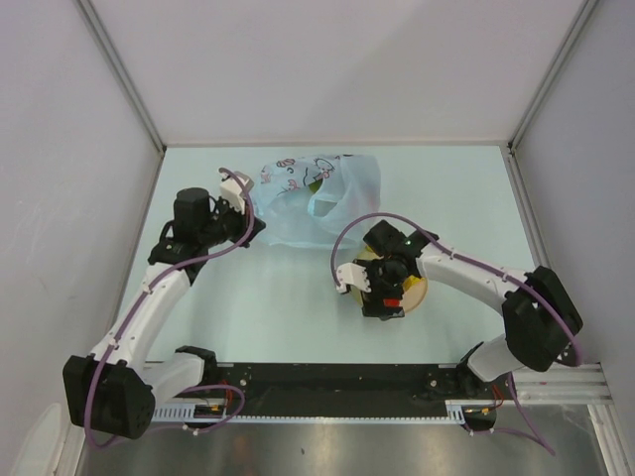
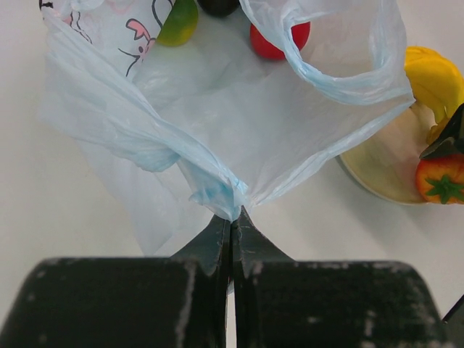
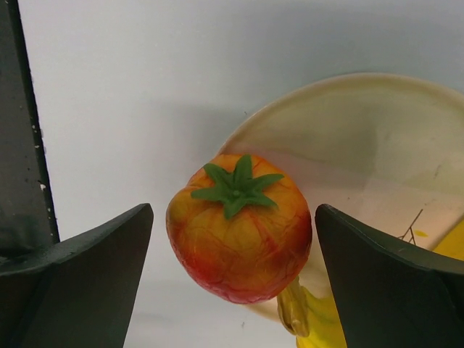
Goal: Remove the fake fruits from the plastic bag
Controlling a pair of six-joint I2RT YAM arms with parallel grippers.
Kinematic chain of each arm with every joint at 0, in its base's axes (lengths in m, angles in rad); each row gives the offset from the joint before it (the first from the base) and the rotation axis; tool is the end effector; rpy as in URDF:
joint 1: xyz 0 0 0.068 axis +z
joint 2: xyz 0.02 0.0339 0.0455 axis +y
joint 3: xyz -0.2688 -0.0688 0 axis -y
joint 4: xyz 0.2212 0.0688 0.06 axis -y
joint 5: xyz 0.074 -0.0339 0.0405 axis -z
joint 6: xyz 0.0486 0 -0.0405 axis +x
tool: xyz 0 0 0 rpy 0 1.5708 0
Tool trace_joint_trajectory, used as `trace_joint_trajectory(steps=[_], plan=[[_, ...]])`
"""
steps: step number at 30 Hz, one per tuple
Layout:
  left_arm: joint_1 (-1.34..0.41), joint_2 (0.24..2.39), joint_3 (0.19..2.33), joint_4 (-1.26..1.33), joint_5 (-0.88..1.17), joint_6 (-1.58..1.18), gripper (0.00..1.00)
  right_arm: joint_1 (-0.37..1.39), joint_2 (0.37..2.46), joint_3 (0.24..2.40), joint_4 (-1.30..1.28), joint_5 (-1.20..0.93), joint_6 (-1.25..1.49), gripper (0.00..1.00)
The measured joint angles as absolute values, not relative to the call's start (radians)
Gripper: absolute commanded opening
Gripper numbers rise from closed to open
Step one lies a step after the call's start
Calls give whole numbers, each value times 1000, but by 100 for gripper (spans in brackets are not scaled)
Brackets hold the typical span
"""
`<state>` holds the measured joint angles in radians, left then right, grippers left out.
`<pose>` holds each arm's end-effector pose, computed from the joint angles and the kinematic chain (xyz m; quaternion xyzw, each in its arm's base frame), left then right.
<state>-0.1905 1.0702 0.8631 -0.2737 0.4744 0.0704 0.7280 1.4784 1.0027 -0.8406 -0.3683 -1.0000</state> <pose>0.2155 -0.0642 0.3083 0.2289 0.8083 -0.2308 0.4909 0.1745 0.1790 0.2177 -0.7566 0.6156 0.1630 0.1482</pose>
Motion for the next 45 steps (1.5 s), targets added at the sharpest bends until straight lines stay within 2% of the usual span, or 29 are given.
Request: trace_joint_trajectory(steps=[1, 4, 5, 8, 13, 15, 23, 28, 34, 36, 42, 45], plan=[[-187, 1068, 862, -274, 474, 69, 1, 730, 1491, 1003, -840, -360, -1005, 98], [-181, 1064, 862, -274, 474, 68, 1, 741, 1517, 1006, -840, -336, -1010, 88], [-179, 1063, 862, -274, 474, 68, 1, 745, 1525, 1010, -841, -328, -1011, 79], [-178, 1063, 862, -274, 474, 68, 1, 749, 1536, 1022, -841, -319, -1019, 67], [-178, 1064, 862, -274, 475, 68, 1, 708, 1531, 1046, -816, -360, -1002, 55], [-178, 1064, 862, -274, 475, 68, 1, 667, 1524, 1048, -786, -397, -971, 54], [-177, 1110, 870, -302, 474, 80, 0, 428, 1490, 1031, -429, -581, -675, 56], [-176, 1171, 892, -329, 461, 117, 0, 423, 1485, 911, -134, -640, -507, 56], [-176, 1219, 945, -359, 412, 186, 0, 434, 1485, 783, 78, -653, -408, 59], [-175, 1227, 959, -363, 391, 206, 1, 435, 1485, 750, 131, -653, -387, 62], [-155, 1258, 997, -366, 350, 247, 0, 450, 1495, 693, 268, -633, -355, 82], [-152, 1262, 999, -369, 351, 249, 0, 466, 1497, 679, 292, -619, -346, 86]])
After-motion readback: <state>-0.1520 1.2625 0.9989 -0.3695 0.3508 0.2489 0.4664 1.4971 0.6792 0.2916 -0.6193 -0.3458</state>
